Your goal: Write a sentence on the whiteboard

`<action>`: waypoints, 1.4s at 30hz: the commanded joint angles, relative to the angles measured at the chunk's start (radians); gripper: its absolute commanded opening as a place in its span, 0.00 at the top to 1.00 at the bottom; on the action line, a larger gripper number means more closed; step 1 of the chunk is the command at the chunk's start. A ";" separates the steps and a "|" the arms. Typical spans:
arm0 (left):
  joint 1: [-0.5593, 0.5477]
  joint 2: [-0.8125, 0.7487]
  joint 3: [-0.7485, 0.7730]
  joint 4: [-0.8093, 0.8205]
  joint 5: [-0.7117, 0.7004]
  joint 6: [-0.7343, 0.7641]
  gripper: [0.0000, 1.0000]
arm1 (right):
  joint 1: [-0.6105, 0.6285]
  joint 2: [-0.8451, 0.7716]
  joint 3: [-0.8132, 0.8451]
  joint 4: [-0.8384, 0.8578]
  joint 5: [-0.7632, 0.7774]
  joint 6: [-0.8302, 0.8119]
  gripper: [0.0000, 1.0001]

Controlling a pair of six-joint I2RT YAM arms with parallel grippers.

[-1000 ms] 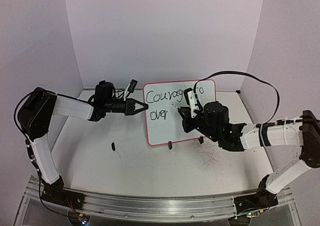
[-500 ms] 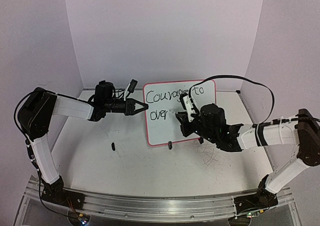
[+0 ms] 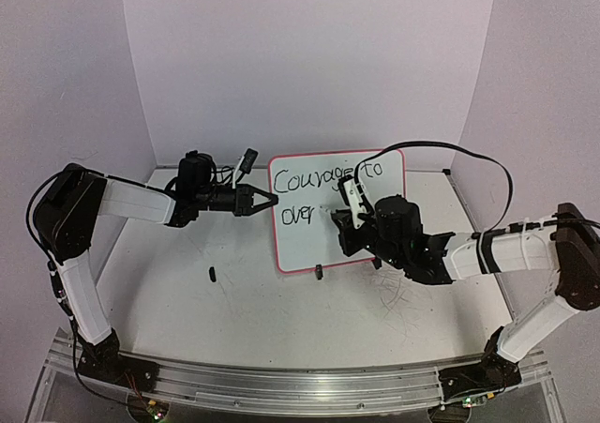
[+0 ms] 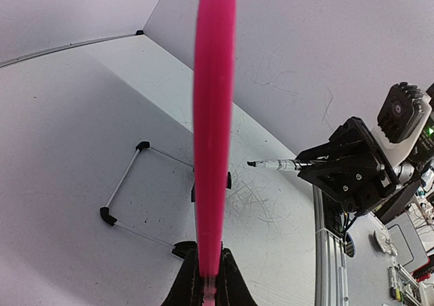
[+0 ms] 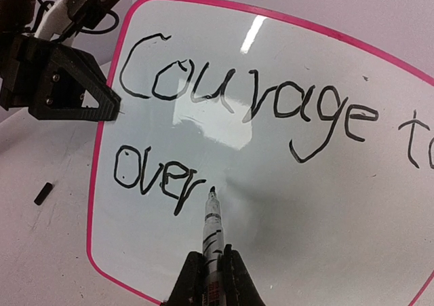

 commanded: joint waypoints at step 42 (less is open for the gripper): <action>-0.017 -0.025 0.024 0.013 0.044 0.033 1.00 | 0.003 0.122 0.081 0.082 0.085 0.012 1.00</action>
